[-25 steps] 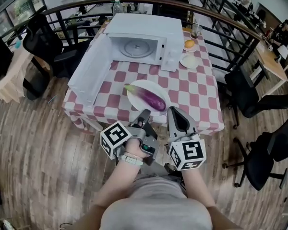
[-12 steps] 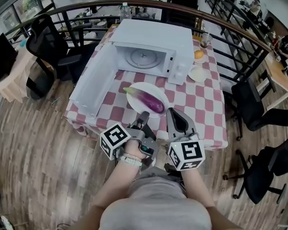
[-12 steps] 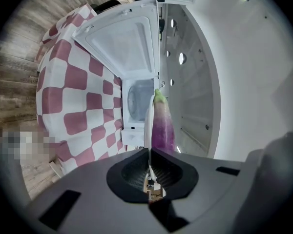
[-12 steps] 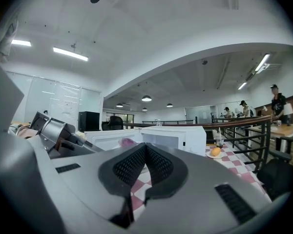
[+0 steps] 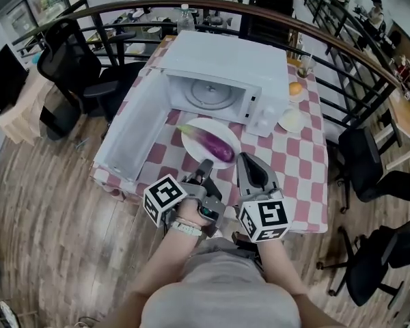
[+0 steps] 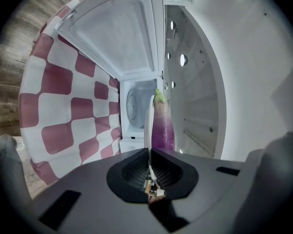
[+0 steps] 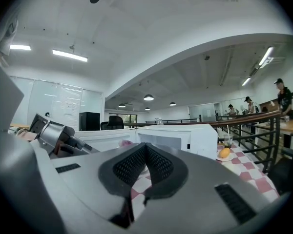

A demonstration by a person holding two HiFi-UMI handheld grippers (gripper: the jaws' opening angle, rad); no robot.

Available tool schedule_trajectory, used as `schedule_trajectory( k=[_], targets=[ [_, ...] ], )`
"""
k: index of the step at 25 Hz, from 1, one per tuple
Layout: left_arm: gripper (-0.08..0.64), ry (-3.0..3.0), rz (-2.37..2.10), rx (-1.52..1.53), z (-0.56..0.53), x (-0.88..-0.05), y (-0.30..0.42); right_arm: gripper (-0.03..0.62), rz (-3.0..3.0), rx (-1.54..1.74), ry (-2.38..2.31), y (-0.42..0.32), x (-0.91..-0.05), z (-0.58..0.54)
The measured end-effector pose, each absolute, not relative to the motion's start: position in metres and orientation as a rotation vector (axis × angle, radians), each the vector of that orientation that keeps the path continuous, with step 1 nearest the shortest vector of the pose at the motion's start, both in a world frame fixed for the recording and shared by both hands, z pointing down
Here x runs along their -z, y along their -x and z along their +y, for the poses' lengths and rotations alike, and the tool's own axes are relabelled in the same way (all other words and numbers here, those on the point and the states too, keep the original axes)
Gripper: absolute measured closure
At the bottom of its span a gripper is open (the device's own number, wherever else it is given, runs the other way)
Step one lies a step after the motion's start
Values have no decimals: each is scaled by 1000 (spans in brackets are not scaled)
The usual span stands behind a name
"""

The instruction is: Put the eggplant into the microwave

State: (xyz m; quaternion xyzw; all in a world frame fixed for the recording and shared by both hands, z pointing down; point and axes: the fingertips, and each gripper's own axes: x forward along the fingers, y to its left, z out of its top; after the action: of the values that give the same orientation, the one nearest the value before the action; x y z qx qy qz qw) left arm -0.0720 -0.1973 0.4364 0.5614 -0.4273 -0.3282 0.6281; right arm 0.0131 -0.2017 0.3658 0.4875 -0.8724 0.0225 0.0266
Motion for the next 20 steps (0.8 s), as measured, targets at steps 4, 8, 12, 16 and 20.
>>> schedule_trajectory(
  k=[4,8,12,16,20],
  targets=[
    [543,-1284,-986,737,-217,-441,68,569,-2699,-92,-1494,-16,-370,-222],
    [543,-1304,-986,743,-233,-442,67,569,-2703,-66,-1484,-18,-369,-238],
    [543,-1297,-983,739,-243,-448,66,569,-2701,-58,-1474,-20,-374,-248],
    [543,-1294,-982,734,-253,-453,68,569,-2696,-81,-1477,-22,-381,-258],
    [543,-1305,-978,726,-264,-456,69,569,-2682,-92,-1481,-22,-389,-265]
  ],
)
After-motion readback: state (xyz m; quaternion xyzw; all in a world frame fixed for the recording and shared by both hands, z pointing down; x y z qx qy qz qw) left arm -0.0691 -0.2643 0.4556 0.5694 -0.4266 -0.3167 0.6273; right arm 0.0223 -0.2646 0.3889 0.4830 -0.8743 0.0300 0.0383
